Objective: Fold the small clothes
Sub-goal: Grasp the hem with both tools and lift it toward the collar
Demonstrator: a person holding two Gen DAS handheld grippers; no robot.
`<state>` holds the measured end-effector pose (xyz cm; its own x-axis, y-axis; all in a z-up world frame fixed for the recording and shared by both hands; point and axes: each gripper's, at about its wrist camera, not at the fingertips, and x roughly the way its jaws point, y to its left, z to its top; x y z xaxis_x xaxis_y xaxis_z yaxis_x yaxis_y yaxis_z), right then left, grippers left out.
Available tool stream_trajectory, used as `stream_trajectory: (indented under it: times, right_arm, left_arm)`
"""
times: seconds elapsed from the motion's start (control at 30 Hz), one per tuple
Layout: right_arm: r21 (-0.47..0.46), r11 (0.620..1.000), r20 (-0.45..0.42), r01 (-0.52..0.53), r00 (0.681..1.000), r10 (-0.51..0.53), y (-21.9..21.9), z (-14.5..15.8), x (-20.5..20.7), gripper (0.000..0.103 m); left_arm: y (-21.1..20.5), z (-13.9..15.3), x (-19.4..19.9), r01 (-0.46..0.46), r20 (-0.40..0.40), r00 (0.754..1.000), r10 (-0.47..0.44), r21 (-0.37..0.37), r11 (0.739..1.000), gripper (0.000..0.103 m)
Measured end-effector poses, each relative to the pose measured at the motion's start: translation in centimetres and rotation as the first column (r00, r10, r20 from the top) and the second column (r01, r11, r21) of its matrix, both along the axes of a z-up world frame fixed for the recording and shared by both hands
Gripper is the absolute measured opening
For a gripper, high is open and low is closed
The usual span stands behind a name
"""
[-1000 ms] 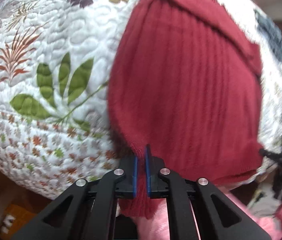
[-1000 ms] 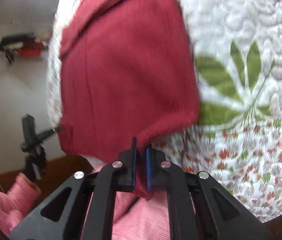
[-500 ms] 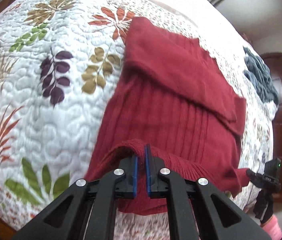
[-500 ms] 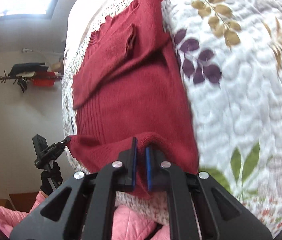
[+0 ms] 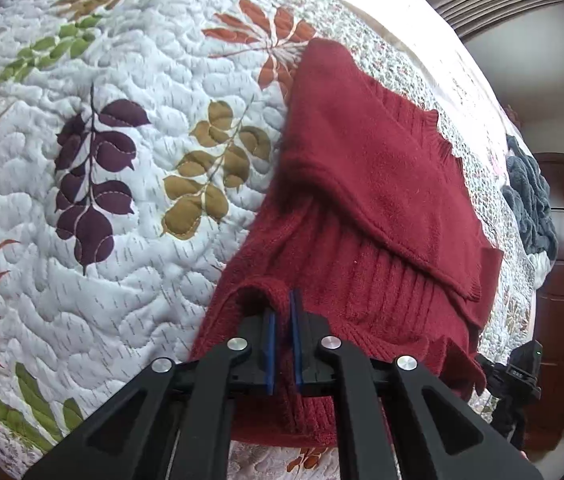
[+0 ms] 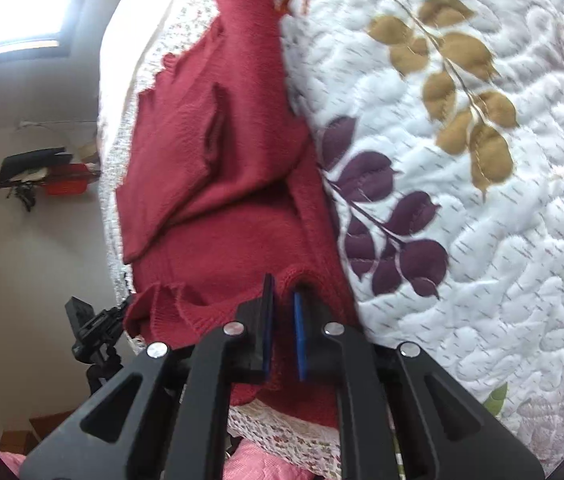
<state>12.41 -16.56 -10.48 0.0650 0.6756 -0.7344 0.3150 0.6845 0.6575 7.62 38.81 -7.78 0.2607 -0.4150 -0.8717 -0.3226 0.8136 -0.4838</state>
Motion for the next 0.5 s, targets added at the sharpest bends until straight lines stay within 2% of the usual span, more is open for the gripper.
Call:
stream_trajectory:
  times: [0.13,0.2,0.23,0.27,0.4,0.47,0.5]
  right_arm:
    - [0.002,0.999,-0.003,0.034,0.999,-0.034,-0.8,0.5,-0.6,0.018]
    - [-0.030,0.998,0.009,0.057,0.998,-0.057,-1.6,1.3,-0.9,0.033]
    - [-0.062,0.996,0.014,0.066,0.998,-0.065,-2.2,1.7,-1.2,0.047]
    - [-0.112,0.991,0.034,0.069,0.997,-0.066,-2.7,2.4,-1.3,0.048]
    - [-0.176,0.984,0.096,0.009,0.995,0.008,-2.4,4.3,-1.2,0.048]
    - [-0.199,0.979,0.127,-0.035,0.990,0.062,-1.6,5.2,-1.0,0.050]
    - [-0.205,0.977,0.144,-0.064,0.985,0.095,-0.9,5.7,-0.8,0.052]
  left_arm:
    - [1.3,1.2,-0.4,-0.017,-0.005,1.000,0.017,-0.045,0.999,0.013]
    - [1.7,2.3,-0.7,-0.011,0.013,1.000,0.011,-0.029,1.000,0.021]
    - [2.0,3.1,-0.9,-0.005,0.028,1.000,0.004,0.004,1.000,0.026]
    - [2.1,3.6,-1.0,0.004,0.037,0.999,-0.005,0.032,0.999,0.026]
    - [1.3,5.4,-0.8,0.096,0.075,0.991,-0.108,0.147,0.985,0.031]
    - [-0.1,5.8,-0.3,0.179,0.080,0.976,-0.200,0.213,0.960,0.040]
    - [-1.1,5.8,0.1,0.226,0.079,0.965,-0.252,0.247,0.942,0.041]
